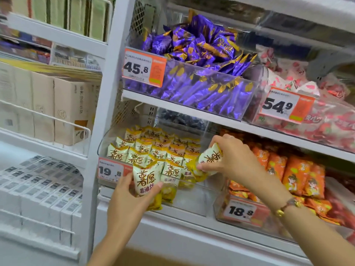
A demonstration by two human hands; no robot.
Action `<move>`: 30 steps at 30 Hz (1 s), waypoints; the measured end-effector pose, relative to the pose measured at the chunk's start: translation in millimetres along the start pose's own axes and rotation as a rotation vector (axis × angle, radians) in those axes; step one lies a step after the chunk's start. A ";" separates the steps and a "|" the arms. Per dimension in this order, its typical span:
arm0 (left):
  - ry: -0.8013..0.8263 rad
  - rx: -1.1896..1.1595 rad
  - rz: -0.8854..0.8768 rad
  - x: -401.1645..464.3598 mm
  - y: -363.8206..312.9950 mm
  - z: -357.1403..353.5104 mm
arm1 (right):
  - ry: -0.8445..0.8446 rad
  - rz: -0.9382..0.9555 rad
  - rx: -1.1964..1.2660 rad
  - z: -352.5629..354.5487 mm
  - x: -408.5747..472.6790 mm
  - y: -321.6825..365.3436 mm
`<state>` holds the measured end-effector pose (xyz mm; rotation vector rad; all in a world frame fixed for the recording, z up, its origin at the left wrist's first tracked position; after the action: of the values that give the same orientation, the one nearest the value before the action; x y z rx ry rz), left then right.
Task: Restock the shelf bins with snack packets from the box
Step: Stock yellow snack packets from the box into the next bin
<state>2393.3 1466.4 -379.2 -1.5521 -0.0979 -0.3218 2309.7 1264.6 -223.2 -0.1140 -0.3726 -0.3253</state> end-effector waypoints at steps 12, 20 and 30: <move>0.001 0.030 -0.016 1.1 4.9 3.5 | 0.175 -0.041 0.077 -93.1 27.2 10.3; 0.025 0.024 -0.006 0.3 7.0 -3.1 | 0.190 -0.091 0.215 -103.6 22.9 4.8; 0.022 0.011 0.021 3.4 9.5 -5.6 | 0.011 0.018 0.060 -92.3 39.4 12.4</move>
<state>2398.2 1460.2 -387.6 -1.5376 -0.0659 -0.3217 2379.8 1249.2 -294.5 -0.0572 -0.3697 -0.2965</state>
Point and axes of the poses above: each hand's wrist, its own x-axis towards the middle knuckle, its own z-axis out of the back of the hand, y = z × x, the point moved 6 cm from there along x, towards the middle knuckle, and after that the axes turned 4 degrees about -x, right-handed, at the moved point
